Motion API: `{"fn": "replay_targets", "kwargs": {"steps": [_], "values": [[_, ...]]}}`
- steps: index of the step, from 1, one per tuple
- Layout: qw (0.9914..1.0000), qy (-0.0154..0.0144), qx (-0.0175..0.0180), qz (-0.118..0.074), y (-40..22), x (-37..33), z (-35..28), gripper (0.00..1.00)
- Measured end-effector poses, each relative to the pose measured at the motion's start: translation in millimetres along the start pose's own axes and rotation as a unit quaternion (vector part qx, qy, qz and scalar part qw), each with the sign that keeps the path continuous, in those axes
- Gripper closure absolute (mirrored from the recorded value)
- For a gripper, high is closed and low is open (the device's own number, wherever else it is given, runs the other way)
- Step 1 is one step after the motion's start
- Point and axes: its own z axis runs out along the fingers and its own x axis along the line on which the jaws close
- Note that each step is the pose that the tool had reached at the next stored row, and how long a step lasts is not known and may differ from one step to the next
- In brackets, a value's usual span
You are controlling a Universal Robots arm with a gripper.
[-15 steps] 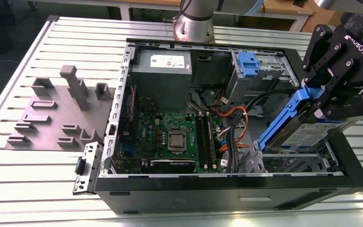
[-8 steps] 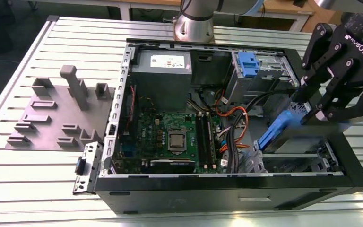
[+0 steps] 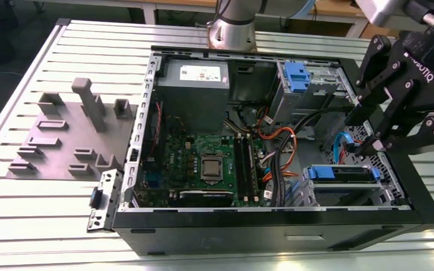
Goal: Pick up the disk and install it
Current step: 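Insert the disk into the insertion slot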
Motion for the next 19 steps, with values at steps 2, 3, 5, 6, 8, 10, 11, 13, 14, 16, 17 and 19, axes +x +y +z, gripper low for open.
{"fn": "replay_targets", "kwargs": {"steps": [2,3,5,6,8,10,11,13,14,16,17,19], "values": [[1.00000,0.0001,0.0000,0.000,-0.1,0.1,3.6,0.50],[1.00000,0.0001,0.0000,0.000,-0.1,0.1,5.4,0.51],[1.00000,0.0001,0.0000,0.000,-0.2,0.1,9.0,0.58],[1.00000,0.0000,0.0000,-0.001,-0.3,0.1,10.9,0.64],[1.00000,0.0001,0.0000,-0.002,-0.3,0.2,14.6,0.69],[1.00000,0.0002,0.0000,-0.003,-0.5,0.3,18.2,0.76],[0.99999,0.0002,-0.0001,-0.004,-0.5,0.3,19.9,0.81],[0.99999,0.0002,-0.0001,-0.005,-0.7,0.3,23.6,0.87],[0.99999,0.0002,-0.0001,-0.005,-0.7,0.4,25.4,0.89],[0.99998,0.0002,-0.0001,-0.006,-0.9,0.4,29.1,0.89],[0.99998,0.0002,-0.0001,-0.006,-0.9,0.4,30.9,0.89],[0.99998,0.0002,-0.0001,-0.007,-1.0,0.5,34.4,0.89]]}}
